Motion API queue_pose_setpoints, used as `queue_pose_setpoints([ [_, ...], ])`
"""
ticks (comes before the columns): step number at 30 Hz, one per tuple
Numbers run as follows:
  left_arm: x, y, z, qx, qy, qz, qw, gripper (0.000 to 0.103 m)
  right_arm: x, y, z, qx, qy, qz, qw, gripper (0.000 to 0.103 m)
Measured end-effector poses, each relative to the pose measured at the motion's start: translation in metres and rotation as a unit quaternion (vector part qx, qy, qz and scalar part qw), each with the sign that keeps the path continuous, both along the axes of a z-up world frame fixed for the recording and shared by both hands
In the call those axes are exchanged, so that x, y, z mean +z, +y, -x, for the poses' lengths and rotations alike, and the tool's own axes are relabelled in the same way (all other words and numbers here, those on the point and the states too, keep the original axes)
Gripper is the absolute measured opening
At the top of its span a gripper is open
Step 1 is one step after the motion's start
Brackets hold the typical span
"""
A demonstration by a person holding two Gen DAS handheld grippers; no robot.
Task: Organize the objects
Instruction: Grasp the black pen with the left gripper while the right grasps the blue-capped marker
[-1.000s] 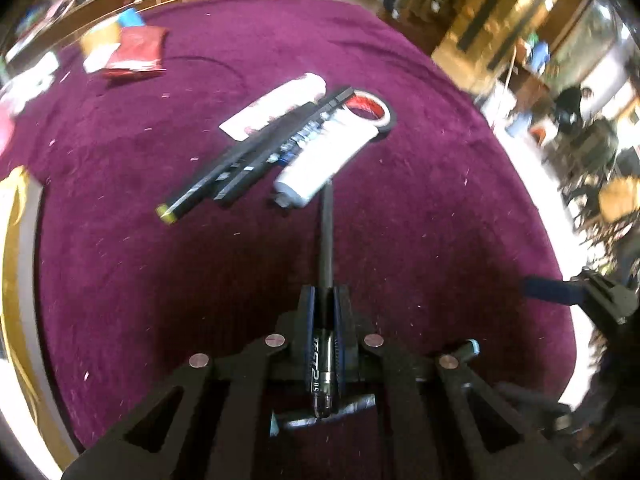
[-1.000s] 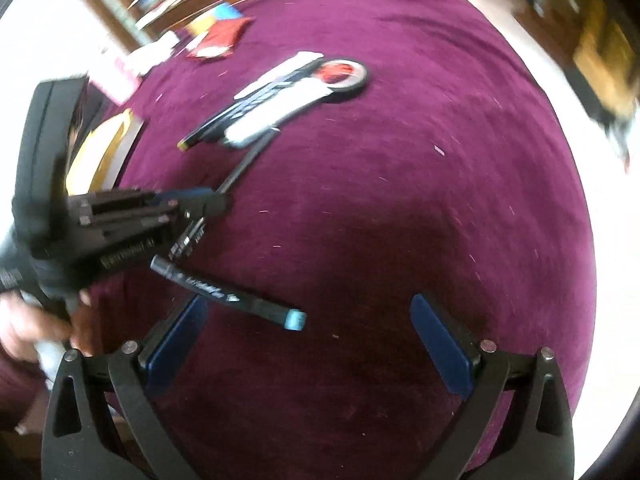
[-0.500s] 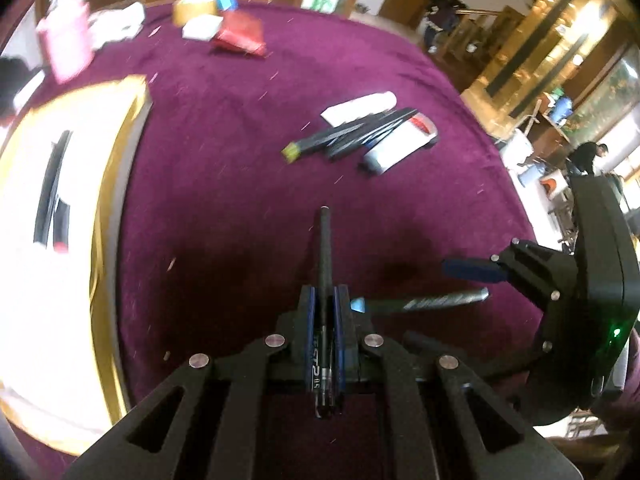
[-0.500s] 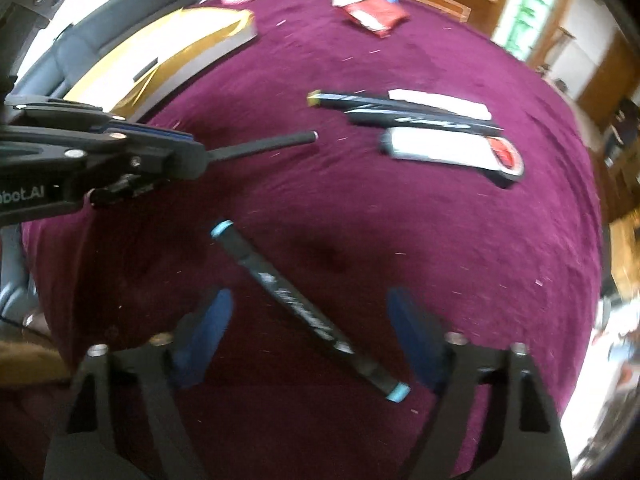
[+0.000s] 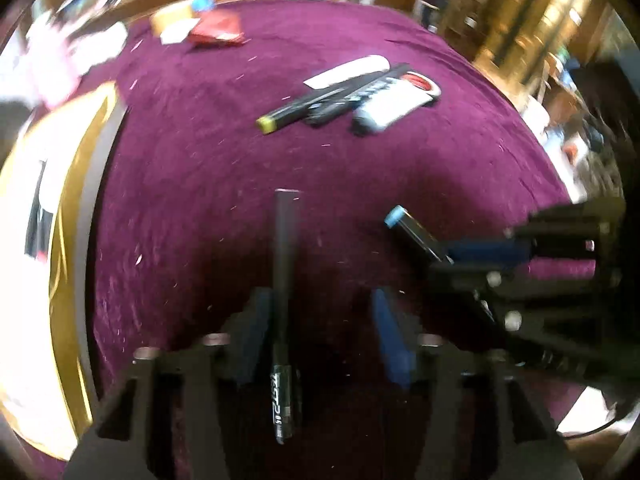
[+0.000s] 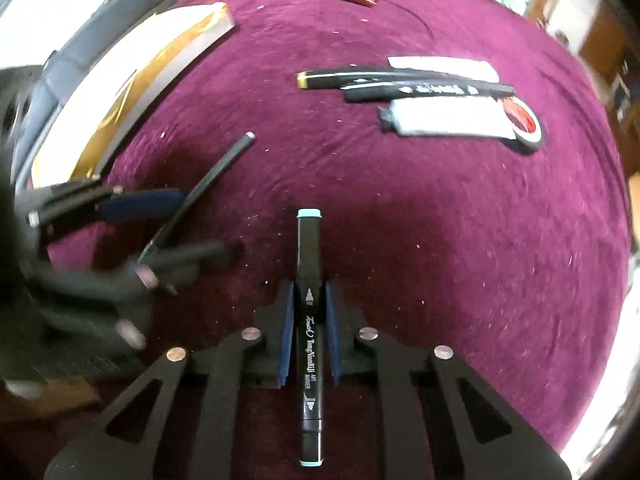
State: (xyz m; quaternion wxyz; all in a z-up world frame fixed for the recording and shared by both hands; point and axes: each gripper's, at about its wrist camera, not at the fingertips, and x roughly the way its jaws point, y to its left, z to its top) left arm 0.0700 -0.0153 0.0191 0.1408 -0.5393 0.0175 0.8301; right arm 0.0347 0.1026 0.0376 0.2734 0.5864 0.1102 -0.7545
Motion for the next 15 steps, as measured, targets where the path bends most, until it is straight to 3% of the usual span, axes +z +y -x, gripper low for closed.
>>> queue_pose_setpoints([
  [2, 0.002, -0.009, 0.003, 0.007, -0.023, -0.048, 0.9986, 0.005, 0.002, 0.008, 0.002, -0.023, -0.017, 0.023, 0.999, 0.012],
  [4, 0.008, -0.016, 0.002, 0.01, -0.014, -0.051, 0.9985, 0.005, 0.006, 0.017, 0.005, -0.047, -0.034, 0.053, 0.997, 0.012],
  [8, 0.026, -0.039, 0.0, 0.026, -0.001, -0.096, 0.995, 0.005, 0.02, 0.024, 0.006, -0.074, -0.049, 0.1, 0.991, 0.012],
  [15, 0.064, -0.098, -0.009, 0.069, 0.018, -0.16, 0.9846, 0.005, 0.05, -0.016, 0.001, -0.059, -0.057, 0.154, 0.985, 0.013],
])
